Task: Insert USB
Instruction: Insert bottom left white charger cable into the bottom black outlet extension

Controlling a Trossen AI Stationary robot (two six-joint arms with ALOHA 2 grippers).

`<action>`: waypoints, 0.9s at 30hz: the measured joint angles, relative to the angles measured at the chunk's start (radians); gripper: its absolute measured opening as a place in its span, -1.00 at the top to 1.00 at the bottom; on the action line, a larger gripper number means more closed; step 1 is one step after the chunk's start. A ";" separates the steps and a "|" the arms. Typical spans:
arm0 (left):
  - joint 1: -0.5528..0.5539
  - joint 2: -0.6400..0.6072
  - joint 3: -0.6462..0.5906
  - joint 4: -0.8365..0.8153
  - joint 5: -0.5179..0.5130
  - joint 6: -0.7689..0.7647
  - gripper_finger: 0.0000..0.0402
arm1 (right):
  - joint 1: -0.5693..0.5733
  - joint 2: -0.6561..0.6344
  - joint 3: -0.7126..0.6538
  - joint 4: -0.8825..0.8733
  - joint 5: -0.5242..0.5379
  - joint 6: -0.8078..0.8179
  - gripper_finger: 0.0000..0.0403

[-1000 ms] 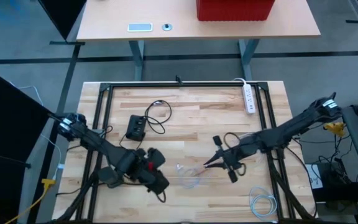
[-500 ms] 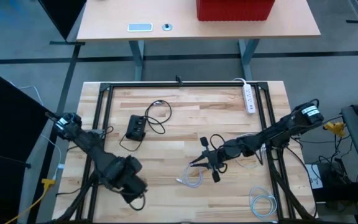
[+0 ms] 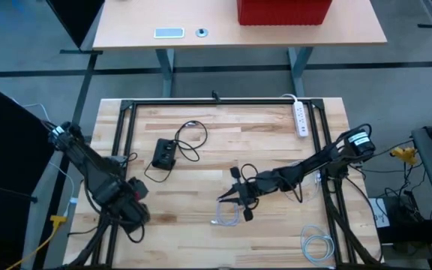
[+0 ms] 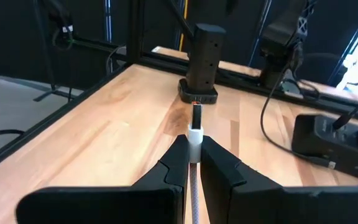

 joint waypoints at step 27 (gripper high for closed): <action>-0.002 -0.036 -0.087 0.147 -0.065 0.134 -0.75 | -0.033 0.010 0.003 -0.048 -0.028 0.027 0.93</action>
